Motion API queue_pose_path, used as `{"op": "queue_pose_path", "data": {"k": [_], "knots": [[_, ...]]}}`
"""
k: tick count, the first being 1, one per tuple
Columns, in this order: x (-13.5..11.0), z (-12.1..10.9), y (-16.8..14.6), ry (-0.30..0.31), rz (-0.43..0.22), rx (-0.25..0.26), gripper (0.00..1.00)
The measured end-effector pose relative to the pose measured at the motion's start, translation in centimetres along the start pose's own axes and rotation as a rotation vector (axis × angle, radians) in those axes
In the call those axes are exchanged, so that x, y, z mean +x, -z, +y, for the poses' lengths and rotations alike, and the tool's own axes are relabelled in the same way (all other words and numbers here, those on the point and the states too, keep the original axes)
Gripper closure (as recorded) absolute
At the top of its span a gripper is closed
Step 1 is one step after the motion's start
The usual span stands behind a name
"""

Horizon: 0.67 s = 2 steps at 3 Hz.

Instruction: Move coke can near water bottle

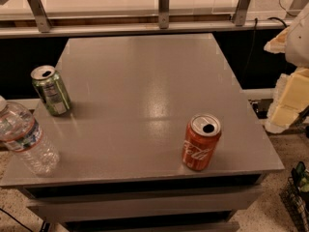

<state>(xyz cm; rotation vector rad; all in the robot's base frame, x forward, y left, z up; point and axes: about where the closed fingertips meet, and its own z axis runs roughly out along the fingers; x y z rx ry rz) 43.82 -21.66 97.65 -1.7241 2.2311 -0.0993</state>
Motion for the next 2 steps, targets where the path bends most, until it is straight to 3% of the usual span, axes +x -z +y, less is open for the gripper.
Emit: {"op": "queue_pose_path", "data": {"k": [2], "knots": [[-0.24, 0.27, -0.14, 0.004, -0.027, -0.009, 0.0]]}}
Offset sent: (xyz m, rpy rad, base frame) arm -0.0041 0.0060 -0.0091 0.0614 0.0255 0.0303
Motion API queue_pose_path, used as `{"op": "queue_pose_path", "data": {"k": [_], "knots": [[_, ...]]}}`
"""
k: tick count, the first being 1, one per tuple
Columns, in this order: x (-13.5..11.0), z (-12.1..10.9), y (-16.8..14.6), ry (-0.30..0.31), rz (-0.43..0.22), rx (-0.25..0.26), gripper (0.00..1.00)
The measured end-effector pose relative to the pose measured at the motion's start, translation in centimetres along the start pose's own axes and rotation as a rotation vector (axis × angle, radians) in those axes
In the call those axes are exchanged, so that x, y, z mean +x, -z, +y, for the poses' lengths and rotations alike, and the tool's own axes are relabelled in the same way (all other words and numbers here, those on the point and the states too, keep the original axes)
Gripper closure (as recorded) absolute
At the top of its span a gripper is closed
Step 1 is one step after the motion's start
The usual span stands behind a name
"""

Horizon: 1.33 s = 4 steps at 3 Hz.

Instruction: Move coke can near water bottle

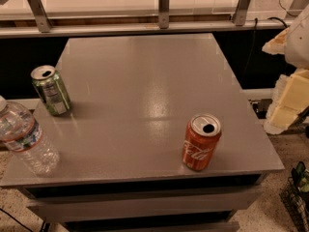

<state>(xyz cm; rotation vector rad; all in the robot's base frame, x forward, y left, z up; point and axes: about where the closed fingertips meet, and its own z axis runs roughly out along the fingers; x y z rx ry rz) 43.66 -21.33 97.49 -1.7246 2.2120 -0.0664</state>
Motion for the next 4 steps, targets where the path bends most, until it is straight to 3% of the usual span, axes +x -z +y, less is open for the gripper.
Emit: {"op": "queue_pose_path", "data": {"k": [2, 4], "knots": [[-3.6, 3.7, -2.4, 0.118, -0.184, -0.086, 0.0], [-7.3, 8.4, -5.7, 0.217, -0.352, -0.222, 0.0]]}}
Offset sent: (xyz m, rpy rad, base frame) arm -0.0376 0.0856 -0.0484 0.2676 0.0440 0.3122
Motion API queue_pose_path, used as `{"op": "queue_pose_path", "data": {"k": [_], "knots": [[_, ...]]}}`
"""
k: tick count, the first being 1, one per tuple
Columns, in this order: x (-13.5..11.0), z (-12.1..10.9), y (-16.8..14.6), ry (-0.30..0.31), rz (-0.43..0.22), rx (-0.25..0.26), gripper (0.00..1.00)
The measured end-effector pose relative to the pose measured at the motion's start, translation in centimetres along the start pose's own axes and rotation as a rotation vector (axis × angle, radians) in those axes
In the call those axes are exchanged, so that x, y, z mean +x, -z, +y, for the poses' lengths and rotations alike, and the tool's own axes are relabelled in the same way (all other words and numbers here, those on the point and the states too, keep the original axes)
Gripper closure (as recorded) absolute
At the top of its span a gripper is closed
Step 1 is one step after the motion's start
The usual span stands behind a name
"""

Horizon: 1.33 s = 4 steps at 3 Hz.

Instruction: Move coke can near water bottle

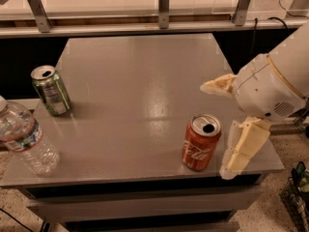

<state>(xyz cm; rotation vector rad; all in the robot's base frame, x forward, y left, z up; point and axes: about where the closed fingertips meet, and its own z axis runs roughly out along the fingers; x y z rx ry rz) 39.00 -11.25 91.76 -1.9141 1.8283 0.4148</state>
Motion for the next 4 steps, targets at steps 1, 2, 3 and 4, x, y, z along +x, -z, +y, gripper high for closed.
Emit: {"op": "queue_pose_path", "data": {"k": [1, 2, 3, 4], "knots": [[-1.2, 0.8, -1.0, 0.015, -0.064, -0.041, 0.0], [-2.0, 1.5, -1.3, 0.023, -0.11, -0.062, 0.19], [-2.3, 2.1, -1.6, 0.042, -0.12, -0.069, 0.41], [-2.7, 2.6, -1.8, 0.078, -0.097, -0.062, 0.64]]}}
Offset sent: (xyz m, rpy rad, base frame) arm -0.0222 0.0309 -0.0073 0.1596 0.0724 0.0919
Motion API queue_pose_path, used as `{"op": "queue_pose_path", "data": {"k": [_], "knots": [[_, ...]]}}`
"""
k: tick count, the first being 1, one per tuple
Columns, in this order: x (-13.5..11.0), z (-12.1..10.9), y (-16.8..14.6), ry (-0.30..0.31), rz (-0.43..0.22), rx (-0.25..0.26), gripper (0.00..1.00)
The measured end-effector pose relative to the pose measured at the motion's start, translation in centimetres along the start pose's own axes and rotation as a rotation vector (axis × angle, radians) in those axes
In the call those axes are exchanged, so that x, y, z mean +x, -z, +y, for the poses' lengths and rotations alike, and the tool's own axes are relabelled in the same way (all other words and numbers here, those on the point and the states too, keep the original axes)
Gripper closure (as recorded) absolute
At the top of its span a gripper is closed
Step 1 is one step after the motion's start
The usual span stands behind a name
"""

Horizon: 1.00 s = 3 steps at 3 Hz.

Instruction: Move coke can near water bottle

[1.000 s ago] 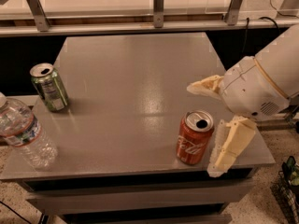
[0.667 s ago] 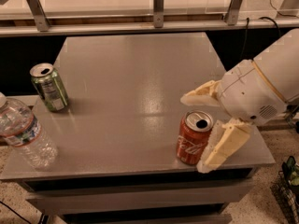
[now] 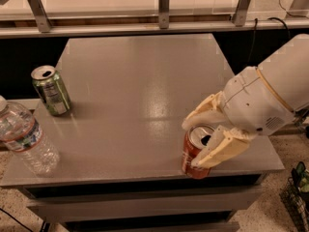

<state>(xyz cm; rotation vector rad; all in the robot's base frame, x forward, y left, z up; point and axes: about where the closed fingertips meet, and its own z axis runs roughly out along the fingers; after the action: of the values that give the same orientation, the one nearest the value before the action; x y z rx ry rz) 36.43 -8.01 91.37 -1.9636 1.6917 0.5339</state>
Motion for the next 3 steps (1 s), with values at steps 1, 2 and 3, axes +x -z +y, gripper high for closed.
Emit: {"op": "queue_pose_path", "data": {"k": [1, 2, 3], "knots": [[-0.1, 0.1, -0.1, 0.025, 0.062, 0.023, 0.88], [-1.5, -1.1, 0.2, 0.025, 0.085, 0.016, 1.0], [-5.0, -3.3, 0.3, 0.031, 0.043, -0.003, 1.0]]}}
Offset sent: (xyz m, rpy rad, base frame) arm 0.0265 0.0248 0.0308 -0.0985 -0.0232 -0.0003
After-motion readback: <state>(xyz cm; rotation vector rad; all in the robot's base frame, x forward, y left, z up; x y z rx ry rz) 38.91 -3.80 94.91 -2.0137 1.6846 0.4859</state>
